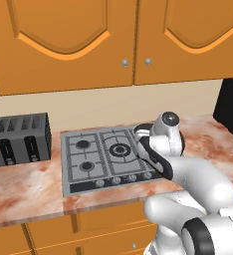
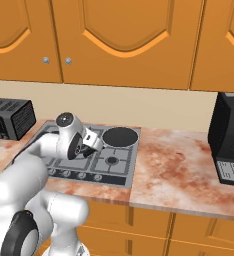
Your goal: Move the pot and pan from the stove into the sink.
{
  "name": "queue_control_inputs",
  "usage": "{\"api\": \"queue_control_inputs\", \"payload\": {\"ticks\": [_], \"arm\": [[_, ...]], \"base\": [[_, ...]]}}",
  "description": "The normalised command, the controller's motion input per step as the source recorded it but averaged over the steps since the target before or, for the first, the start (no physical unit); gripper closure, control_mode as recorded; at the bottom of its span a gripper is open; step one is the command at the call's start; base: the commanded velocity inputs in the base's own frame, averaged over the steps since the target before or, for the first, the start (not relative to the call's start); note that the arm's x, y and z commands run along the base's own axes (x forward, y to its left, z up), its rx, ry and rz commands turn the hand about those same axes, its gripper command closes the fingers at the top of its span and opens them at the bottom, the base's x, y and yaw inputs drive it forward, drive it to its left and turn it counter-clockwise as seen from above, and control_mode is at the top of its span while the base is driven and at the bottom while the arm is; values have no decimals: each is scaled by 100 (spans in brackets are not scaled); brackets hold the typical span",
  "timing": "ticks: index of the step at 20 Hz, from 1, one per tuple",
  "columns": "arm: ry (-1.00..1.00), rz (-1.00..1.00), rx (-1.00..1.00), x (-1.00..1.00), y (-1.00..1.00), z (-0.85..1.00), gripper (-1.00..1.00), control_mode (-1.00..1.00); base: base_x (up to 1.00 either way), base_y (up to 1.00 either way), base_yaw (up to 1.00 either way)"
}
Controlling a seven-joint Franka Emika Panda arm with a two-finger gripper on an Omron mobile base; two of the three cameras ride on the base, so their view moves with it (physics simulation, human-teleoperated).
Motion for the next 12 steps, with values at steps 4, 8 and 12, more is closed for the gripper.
{"api": "queue_control_inputs", "payload": {"ticks": [4,8,12], "arm": [[0,-1,0,16,4,-30,-100,-100],[0,-3,0,23,5,-30,-100,-100],[0,-3,0,26,3,-28,-100,-100]], "base": [[0,0,0],[0,0,0],[0,0,0]]}}
